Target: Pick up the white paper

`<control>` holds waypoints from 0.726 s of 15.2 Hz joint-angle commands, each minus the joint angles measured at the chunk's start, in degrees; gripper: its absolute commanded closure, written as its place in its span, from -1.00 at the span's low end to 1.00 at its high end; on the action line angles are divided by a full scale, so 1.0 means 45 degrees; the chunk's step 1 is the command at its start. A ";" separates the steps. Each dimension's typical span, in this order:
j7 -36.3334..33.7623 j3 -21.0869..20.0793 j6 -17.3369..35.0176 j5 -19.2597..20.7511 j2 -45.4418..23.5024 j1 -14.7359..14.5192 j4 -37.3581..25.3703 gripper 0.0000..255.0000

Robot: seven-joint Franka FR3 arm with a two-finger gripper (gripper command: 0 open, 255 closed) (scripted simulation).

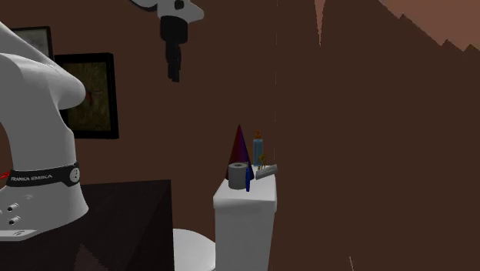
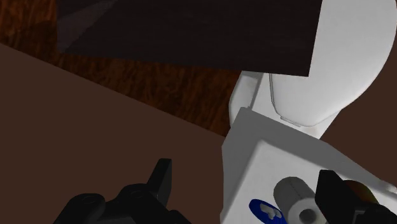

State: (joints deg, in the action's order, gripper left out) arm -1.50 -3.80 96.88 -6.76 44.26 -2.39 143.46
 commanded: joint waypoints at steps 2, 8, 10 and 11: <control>-0.0760 -0.0653 0.1486 -0.0371 -0.0667 -0.0097 0.0521 -1.00; -0.2337 -0.2008 0.4438 -0.0879 -0.2675 -0.0227 0.0933 -1.00; -0.2897 -0.2465 0.5414 -0.0922 -0.3521 -0.0204 0.0892 -1.00; -0.3191 -0.2690 0.5894 -0.0907 -0.3972 -0.0181 0.0838 -1.00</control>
State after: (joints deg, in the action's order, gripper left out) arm -14.16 -14.60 120.91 -10.56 27.94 -3.00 146.86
